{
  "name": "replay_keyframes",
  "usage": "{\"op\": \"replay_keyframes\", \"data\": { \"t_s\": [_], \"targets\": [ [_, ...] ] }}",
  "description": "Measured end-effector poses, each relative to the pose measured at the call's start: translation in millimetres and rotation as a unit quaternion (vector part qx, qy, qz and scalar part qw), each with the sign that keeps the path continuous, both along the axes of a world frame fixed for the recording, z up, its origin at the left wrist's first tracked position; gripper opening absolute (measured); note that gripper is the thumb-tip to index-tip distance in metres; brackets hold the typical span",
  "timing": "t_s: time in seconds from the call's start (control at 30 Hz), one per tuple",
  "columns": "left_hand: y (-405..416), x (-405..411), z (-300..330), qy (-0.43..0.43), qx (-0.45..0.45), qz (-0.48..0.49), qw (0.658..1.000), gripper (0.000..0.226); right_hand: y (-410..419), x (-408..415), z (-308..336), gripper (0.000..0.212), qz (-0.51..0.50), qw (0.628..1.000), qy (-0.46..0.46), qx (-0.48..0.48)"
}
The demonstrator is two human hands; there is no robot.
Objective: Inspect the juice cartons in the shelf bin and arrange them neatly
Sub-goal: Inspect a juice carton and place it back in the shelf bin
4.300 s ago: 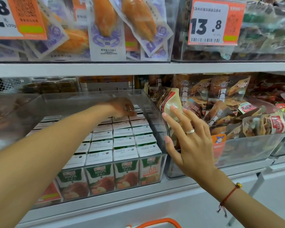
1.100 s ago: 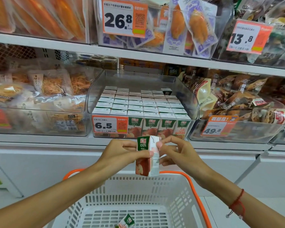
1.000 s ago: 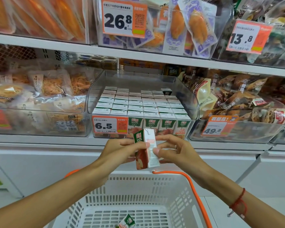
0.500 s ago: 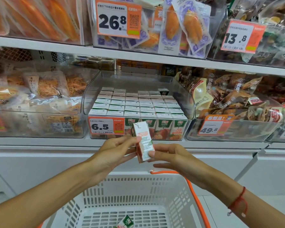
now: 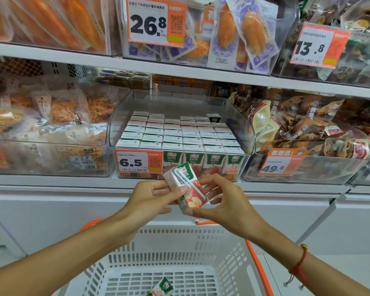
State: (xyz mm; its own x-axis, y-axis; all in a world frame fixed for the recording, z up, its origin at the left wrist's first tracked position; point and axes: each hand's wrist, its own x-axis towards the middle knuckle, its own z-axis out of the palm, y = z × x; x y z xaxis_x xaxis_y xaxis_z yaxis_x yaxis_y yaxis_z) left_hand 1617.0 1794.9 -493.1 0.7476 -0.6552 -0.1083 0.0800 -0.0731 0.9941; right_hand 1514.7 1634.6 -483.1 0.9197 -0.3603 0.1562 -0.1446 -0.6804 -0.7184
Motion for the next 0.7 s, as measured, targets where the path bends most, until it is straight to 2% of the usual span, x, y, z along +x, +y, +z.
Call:
{"op": "replay_keyframes", "data": {
  "t_s": [0.1, 0.17, 0.23, 0.5, 0.7],
  "targets": [
    [1.1, 3.6, 2.7, -0.043, 0.027, -0.04, 0.998, 0.021, -9.5, 0.7, 7.3, 0.033, 0.024, 0.993, -0.001, 0.118],
    [-0.9, 1.7, 4.8, -0.072, 0.027, -0.074, 0.994, 0.028, -12.9, 0.8, 10.5, 0.021, 0.026, 0.983, -0.042, 0.175],
    [-2.4, -1.2, 4.5, -0.093, 0.022, -0.089, 0.991, 0.033, -12.8, 0.0, 12.8, 0.018, 0.024, 0.976, -0.084, 0.201],
    [0.1, -0.1, -0.8, -0.113, 0.005, -0.067, 0.991, 0.039, -12.4, -3.4, 15.3, 0.024, 0.056, 0.968, -0.11, 0.22],
    [-0.8, 5.6, -2.3, -0.031, -0.01, -0.035, 0.999, 0.026, -7.7, 0.6, 6.2, 0.029, 0.055, 0.982, -0.114, 0.141]
  ]
}}
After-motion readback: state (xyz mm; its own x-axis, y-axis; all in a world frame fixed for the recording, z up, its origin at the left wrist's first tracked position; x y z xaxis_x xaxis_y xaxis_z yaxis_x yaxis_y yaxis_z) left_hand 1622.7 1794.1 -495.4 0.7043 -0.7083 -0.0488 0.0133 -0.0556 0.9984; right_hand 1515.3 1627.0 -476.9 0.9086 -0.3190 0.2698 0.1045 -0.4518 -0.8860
